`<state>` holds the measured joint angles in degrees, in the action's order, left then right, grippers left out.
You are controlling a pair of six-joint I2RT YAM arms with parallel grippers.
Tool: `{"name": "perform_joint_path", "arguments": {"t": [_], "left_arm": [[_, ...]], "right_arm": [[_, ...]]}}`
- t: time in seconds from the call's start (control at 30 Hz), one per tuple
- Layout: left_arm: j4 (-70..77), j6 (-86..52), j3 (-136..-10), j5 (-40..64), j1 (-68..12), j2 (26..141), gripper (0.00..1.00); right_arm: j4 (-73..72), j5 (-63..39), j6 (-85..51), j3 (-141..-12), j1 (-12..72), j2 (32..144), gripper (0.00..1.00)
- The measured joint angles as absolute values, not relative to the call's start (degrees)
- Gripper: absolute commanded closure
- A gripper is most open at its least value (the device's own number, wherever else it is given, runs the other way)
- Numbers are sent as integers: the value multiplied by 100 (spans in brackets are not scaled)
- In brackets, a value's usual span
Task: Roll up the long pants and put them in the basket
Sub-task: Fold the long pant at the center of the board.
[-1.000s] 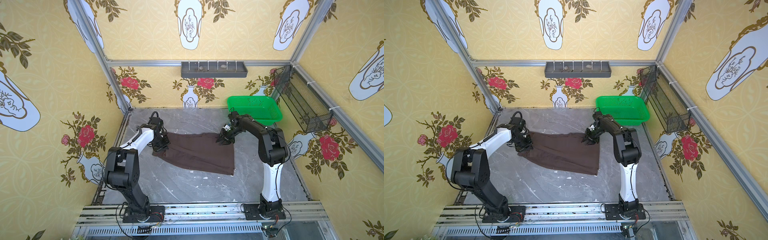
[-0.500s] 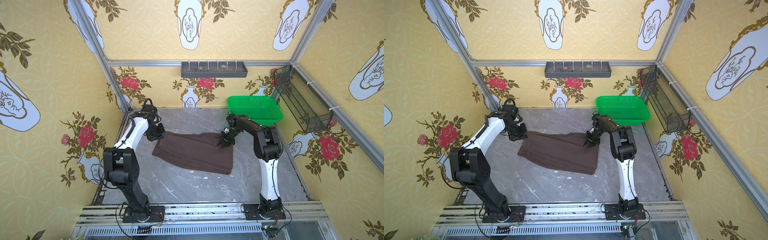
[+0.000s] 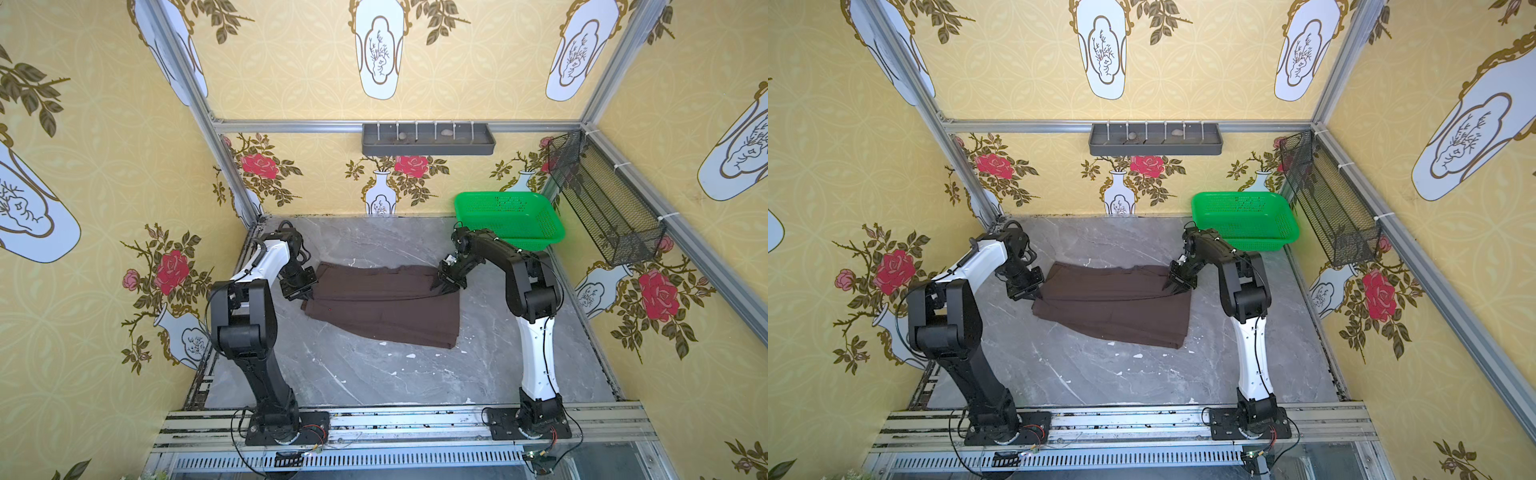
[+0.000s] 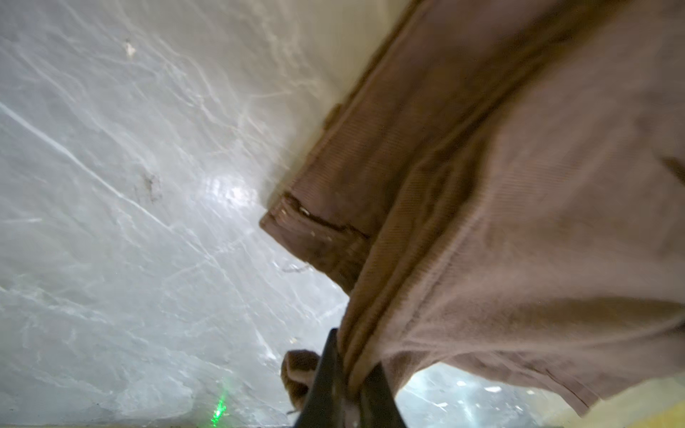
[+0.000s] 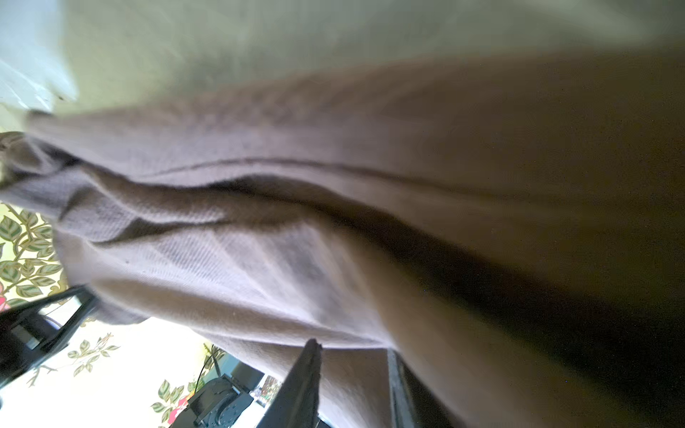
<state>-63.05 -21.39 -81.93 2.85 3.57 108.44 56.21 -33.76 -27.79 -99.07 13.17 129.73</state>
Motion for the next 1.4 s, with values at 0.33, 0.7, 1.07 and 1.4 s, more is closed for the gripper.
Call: {"name": "perform_joint_path", "arguments": {"t": [0.33,0.7,1.07,1.4], "left_arm": [[-5937,-2128,-9268,-554,491,11428,65],[-5293,-2335,-9168,436,443,11297,64],[-4982,-1636,-9325,1295,375,11848,65],[-4915,-1323,-9504,1653,349,12355,68]], "right_arm": [[5524,-2969,-2574,-9885,1275,12328,54],[5601,-2947,-2359,-9094,1258,11743,54],[5561,-2958,-2349,-9021,1251,11767,54],[5638,-2961,-2268,-9188,1251,11845,54]]}}
